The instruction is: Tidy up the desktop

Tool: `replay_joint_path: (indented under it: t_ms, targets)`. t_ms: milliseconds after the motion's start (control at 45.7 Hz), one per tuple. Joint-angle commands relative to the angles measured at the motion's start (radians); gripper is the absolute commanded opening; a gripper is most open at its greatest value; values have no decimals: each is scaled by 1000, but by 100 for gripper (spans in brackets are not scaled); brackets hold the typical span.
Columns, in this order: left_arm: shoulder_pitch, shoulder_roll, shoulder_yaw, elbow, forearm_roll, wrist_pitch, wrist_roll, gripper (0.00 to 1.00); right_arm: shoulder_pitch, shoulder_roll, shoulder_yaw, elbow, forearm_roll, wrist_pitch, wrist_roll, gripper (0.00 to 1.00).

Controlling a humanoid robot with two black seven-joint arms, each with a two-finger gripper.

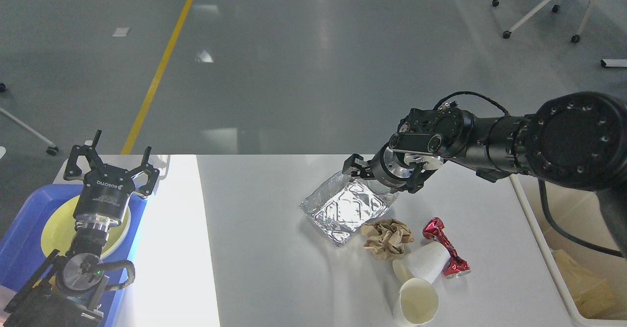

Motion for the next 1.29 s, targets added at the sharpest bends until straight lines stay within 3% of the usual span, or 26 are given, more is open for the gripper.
replay_joint_path:
  t_ms: [0, 109, 241, 415, 568, 700, 787, 1028, 1115, 1268]
  targets:
    - [0, 0, 0, 0, 0, 0, 0, 97, 36, 31, 73, 65, -168, -1, 0, 97]
    - [0, -2, 0, 0, 0, 0, 0, 97, 13, 46, 203, 72, -359, 0, 8, 96]
    - [0, 0, 0, 0, 0, 0, 0, 97, 8, 46, 332, 184, -567, 0, 57, 96]
    - [0, 0, 1, 0, 0, 0, 1, 97, -62, 51, 352, 200, -778, -13, 63, 95]
    - [0, 0, 1, 0, 0, 0, 1, 97, -78, 58, 362, 151, -781, -20, 60, 95]
    - [0, 0, 0, 0, 0, 0, 1, 97, 3, 11, 339, 178, -655, 8, 63, 96]
    - [0, 0, 0, 0, 0, 0, 1, 97, 114, -66, 294, 265, -497, 103, 63, 98]
    - [0, 0, 0, 0, 0, 0, 1, 97, 417, -146, 132, 356, -223, 575, 51, 98]
    - [0, 0, 0, 0, 0, 0, 1, 97, 546, -169, 52, 404, -161, 651, 49, 98]
    - [0, 0, 0, 0, 0, 0, 1, 97, 770, -221, -106, 519, -103, 658, 43, 98]
